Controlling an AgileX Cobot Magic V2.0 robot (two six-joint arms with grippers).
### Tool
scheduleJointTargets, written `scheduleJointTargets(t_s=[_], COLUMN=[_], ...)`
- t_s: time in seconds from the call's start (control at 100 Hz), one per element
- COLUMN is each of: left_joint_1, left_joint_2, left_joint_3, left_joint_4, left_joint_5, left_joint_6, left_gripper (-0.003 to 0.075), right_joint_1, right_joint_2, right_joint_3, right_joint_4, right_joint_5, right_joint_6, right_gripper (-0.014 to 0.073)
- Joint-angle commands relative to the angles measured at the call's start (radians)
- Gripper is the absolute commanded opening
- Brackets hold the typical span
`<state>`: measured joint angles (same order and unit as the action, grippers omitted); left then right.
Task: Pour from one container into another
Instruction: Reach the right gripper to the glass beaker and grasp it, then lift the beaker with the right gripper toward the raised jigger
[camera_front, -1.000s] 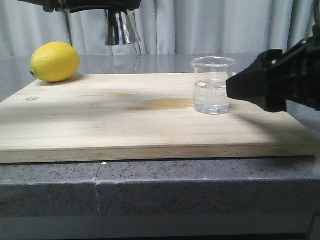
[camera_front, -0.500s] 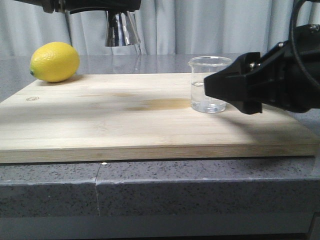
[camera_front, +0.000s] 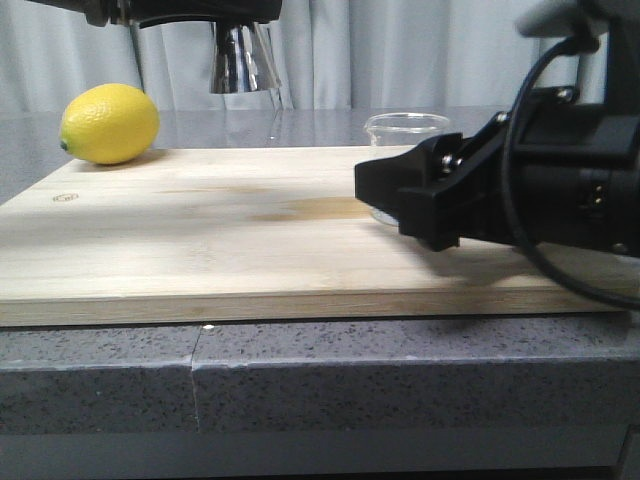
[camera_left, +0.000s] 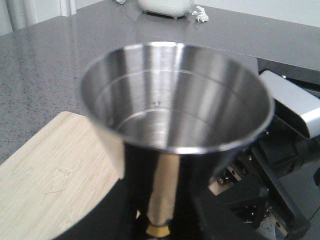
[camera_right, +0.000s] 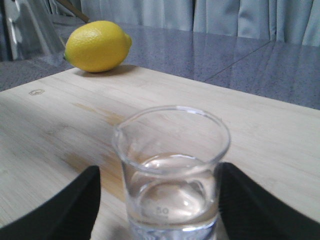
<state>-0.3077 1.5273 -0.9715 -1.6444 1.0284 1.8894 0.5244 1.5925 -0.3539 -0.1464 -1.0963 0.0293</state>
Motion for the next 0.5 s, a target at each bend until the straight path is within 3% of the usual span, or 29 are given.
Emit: scheduleJointTargets(t_s=[0.0,0.32,0.41,0.49], left_joint_1=[-0.008,-0.008,-0.008,-0.008], left_joint_2=[-0.044,-0.044,-0.044,-0.044], left_joint_3=[-0.029,-0.029,-0.029,-0.029], left_joint_4=[-0.071,-0.071,-0.071,-0.071], left_joint_5=[0.052,0.052,0.052,0.052], left_joint_6=[-0.013,-0.013,-0.013,-0.013], left_gripper=[-0.002,-0.002,-0.002,-0.002], right_joint_1=[0.001,0.001,0.001,0.001], right_joint_2=[0.001,0.051,0.051,0.051], right_joint_3=[-0.031,-0.063,-0.063,-0.063], right_joint_4=[-0.007,-0.005,-0.005,-0.007], right_joint_5=[-0.115,-0.156,-0.156,-0.156], right_joint_6=[0.001,0.0,0.0,0.0], right_gripper=[0.0447,0.0441,0.0391,0.0293])
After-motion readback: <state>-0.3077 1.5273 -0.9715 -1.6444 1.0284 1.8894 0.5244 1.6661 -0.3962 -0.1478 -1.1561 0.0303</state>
